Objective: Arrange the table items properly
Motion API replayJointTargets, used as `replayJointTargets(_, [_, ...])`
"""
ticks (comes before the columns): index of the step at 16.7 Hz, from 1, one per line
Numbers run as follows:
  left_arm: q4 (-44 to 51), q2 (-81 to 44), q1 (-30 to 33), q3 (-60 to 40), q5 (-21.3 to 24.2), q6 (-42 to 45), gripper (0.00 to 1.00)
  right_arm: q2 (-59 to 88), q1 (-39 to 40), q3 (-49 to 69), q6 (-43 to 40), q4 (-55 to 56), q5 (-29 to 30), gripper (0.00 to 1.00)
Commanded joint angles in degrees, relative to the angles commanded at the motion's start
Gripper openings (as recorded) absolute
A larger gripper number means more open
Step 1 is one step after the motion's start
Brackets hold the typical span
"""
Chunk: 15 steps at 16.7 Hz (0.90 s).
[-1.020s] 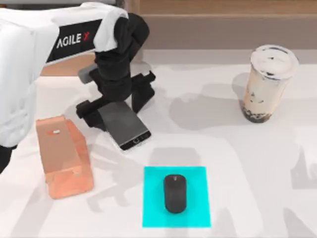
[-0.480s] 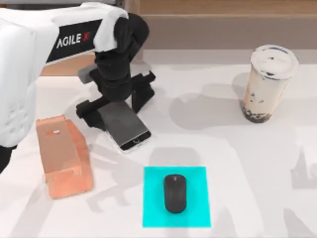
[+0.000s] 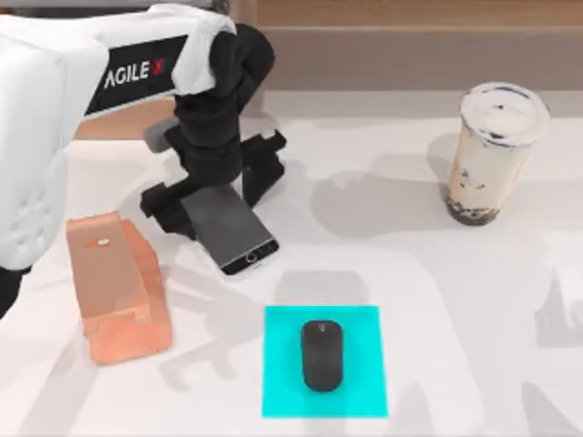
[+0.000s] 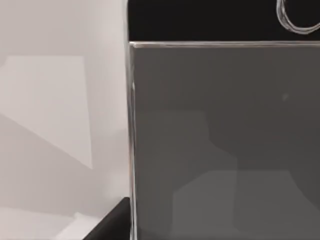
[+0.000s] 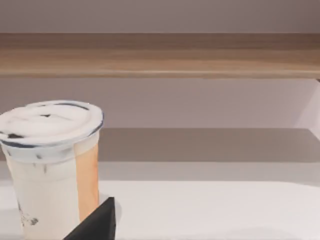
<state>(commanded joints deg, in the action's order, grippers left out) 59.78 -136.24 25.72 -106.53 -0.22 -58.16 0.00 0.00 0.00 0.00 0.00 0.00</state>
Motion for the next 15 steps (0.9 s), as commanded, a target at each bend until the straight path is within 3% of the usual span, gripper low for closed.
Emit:
replayJointTargets(6, [0.2,0.8,2.0,-3.4,-1.2,4.7,0.0,0.0,0.0,0.0,0.0,0.0,0.0,1.0])
replayJointTargets(15, [5.7,1.8,0.0,-3.7,0.0,-0.1,0.0,0.0,0.0,0.0,0.0,0.0,0.0,1.0])
